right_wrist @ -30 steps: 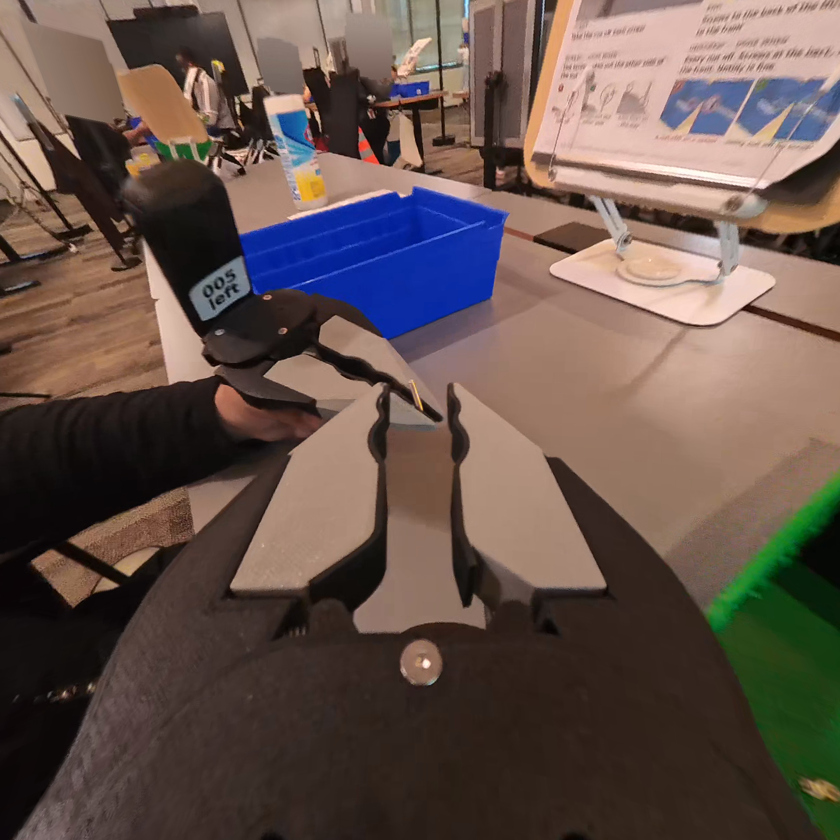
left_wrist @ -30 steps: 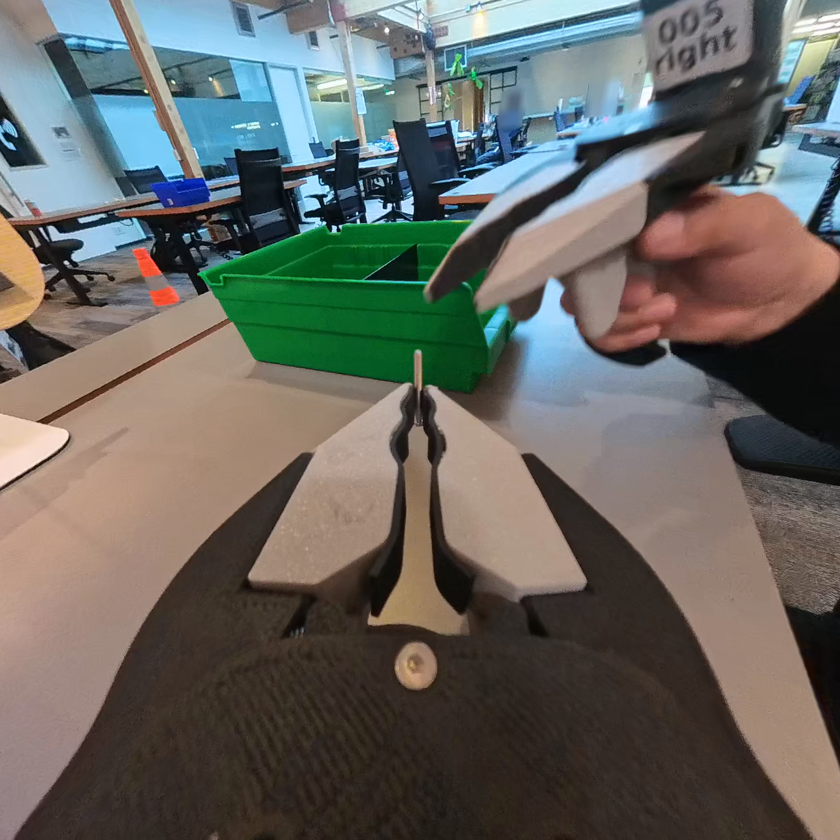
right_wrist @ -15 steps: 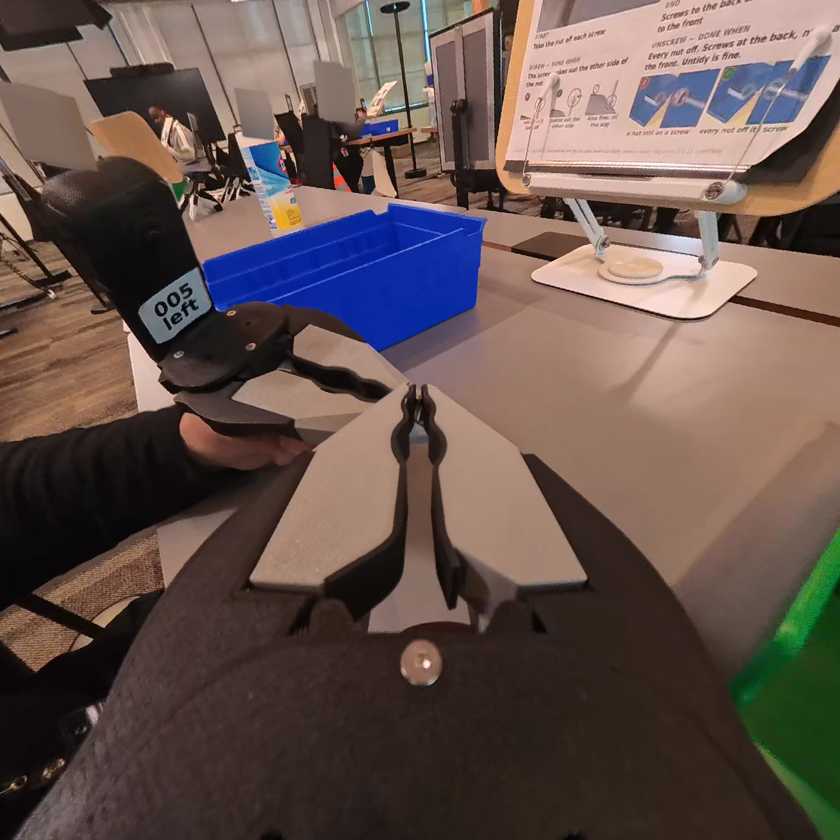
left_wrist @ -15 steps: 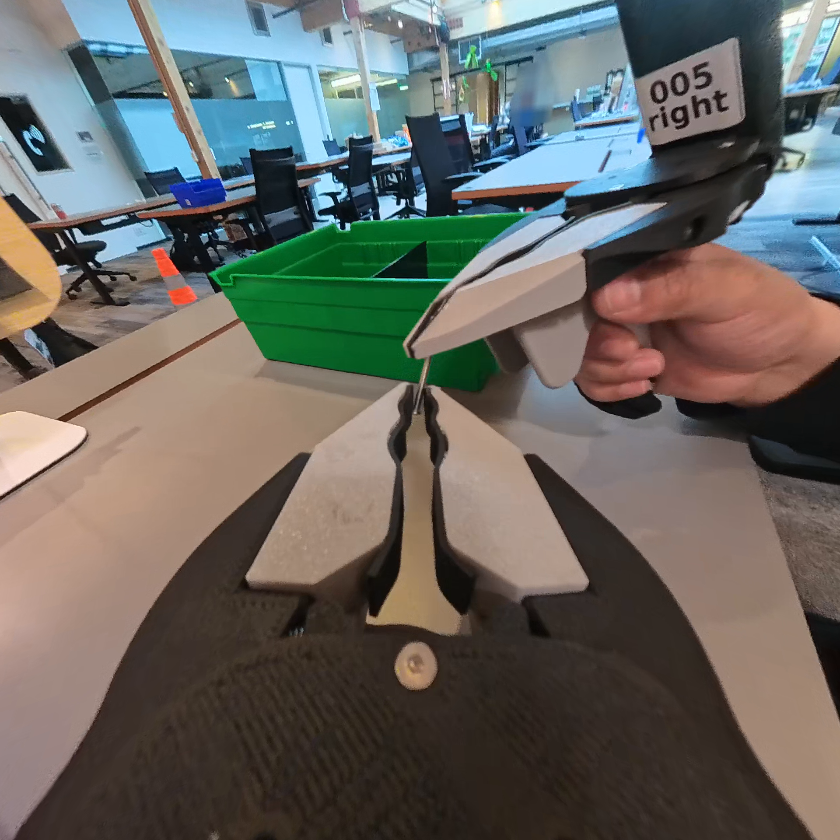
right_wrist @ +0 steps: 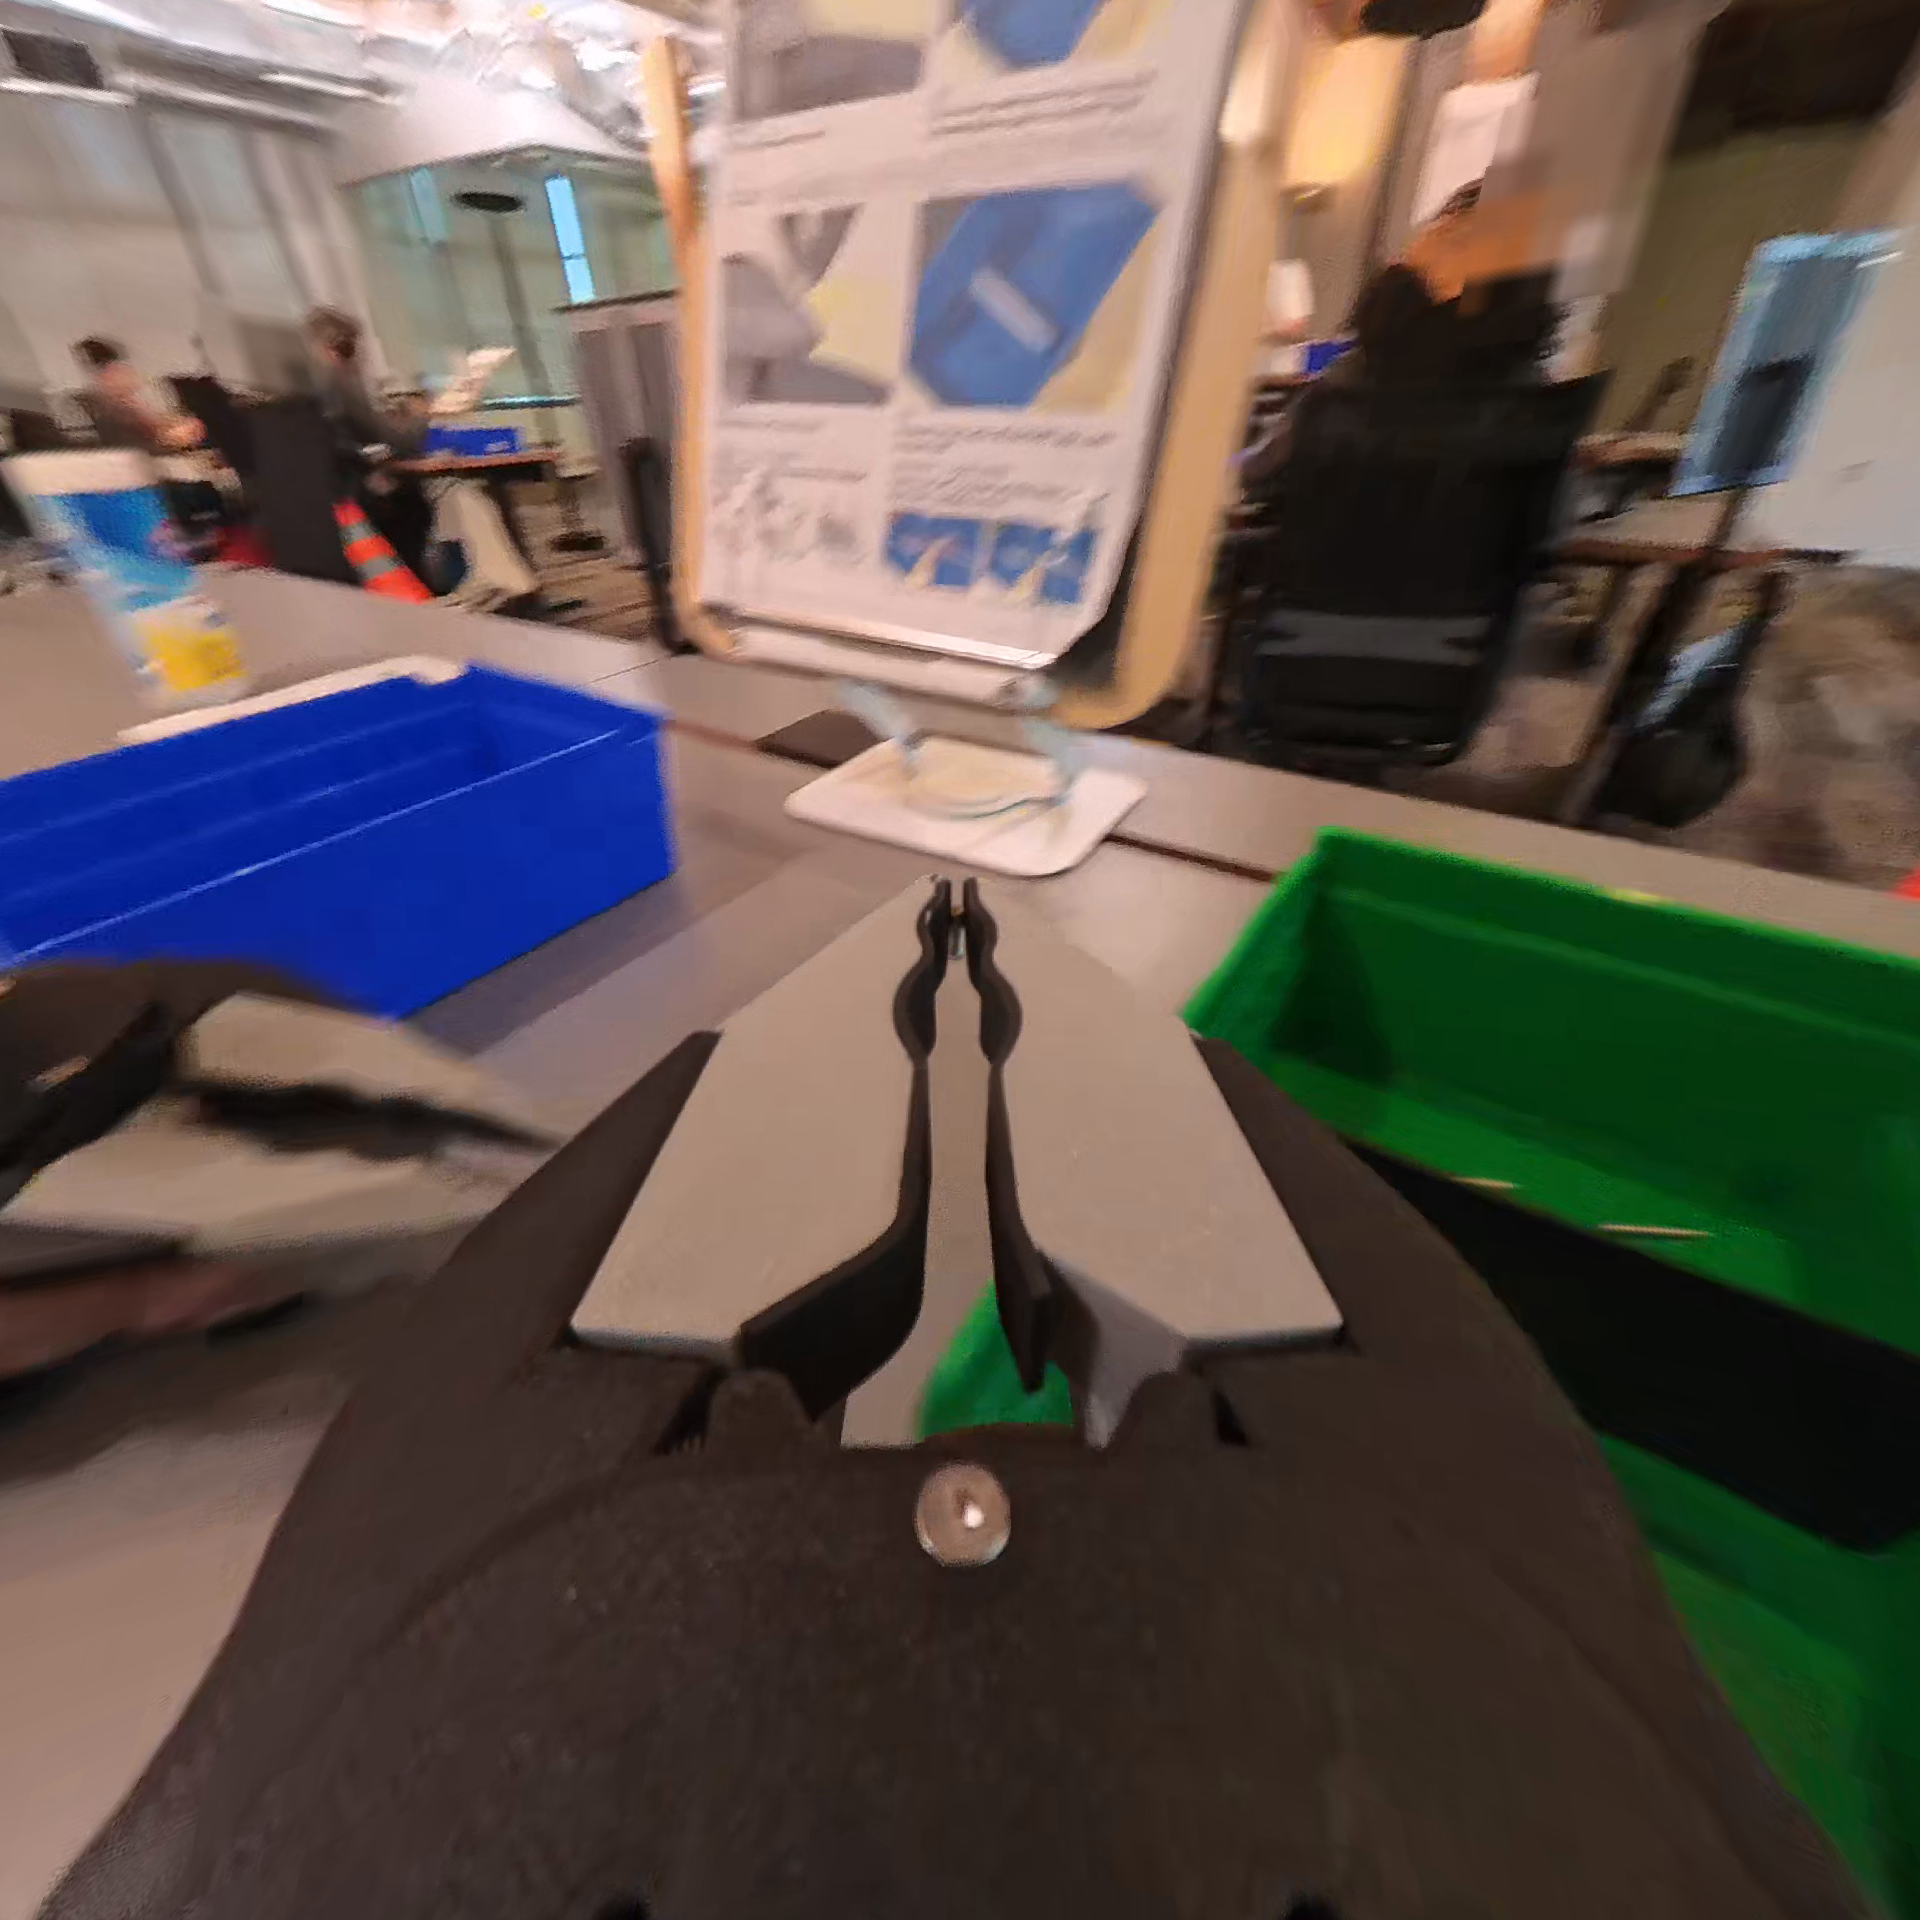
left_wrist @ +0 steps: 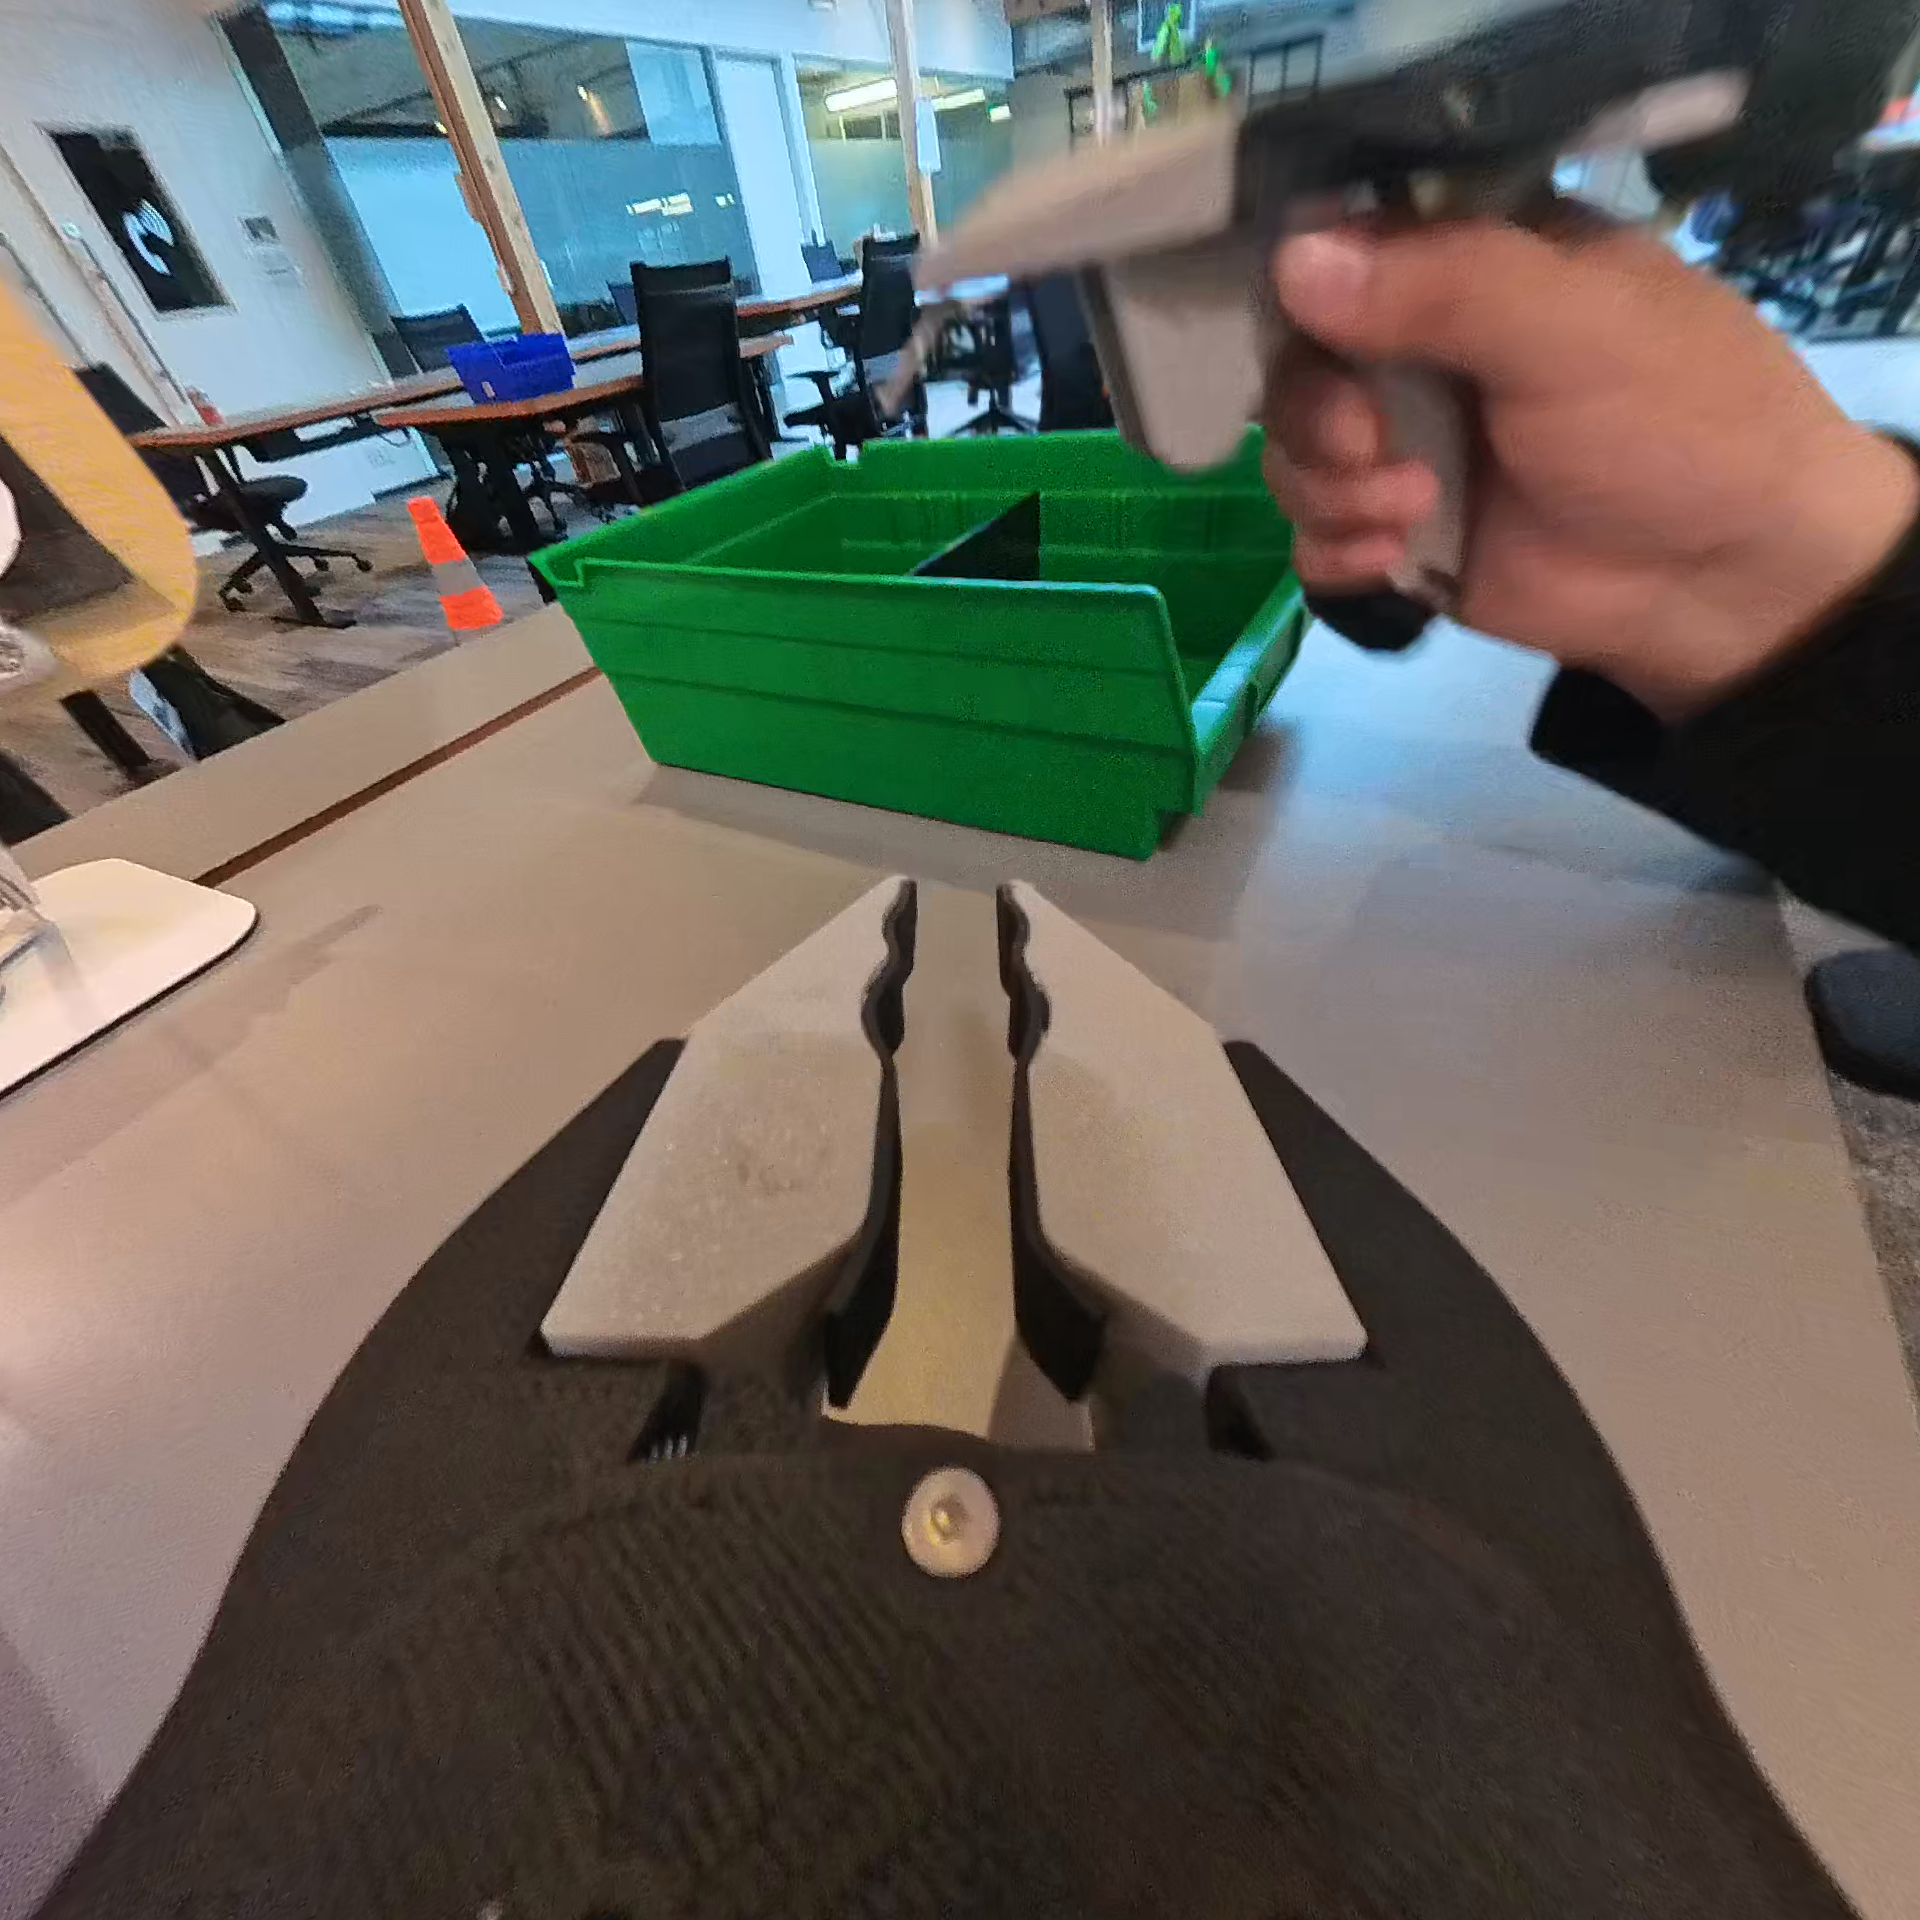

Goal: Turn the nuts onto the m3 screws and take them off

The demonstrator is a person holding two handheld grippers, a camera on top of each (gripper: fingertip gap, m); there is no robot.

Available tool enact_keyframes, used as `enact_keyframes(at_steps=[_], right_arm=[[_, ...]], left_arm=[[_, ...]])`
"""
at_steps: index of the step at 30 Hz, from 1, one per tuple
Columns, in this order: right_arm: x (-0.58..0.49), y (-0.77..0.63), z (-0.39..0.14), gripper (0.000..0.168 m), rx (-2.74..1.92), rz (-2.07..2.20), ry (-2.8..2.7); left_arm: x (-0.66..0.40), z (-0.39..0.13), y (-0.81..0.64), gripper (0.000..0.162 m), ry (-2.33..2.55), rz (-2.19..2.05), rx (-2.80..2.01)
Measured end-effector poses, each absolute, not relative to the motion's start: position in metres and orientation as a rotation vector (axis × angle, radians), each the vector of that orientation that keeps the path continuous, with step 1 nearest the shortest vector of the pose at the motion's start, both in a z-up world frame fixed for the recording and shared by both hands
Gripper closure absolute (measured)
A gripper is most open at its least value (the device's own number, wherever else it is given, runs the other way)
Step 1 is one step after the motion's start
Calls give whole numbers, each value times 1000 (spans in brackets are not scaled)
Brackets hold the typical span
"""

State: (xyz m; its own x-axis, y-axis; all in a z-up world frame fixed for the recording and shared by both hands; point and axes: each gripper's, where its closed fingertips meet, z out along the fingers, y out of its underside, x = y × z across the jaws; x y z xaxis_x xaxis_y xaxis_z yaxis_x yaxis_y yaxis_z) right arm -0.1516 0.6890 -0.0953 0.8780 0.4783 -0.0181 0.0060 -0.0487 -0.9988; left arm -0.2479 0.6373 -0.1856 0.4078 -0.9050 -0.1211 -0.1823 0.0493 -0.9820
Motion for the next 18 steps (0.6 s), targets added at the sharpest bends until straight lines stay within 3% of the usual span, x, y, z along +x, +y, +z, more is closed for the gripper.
enact_keyframes(at_steps=[5,9,10,18], right_arm=[[-83,768,-99,167,-1742,256,-277],[-45,815,-127,152,-1875,152,-183],[-48,816,-135,144,-1931,178,-178],[-196,729,-93,134,-1658,398,-641]], left_arm=[[-242,-189,628,150,1103,-758,-1423],[-243,-189,630,150,1090,-773,-1441],[-244,-189,631,151,1086,-779,-1446],[-239,-195,628,150,1096,-823,-1499]])
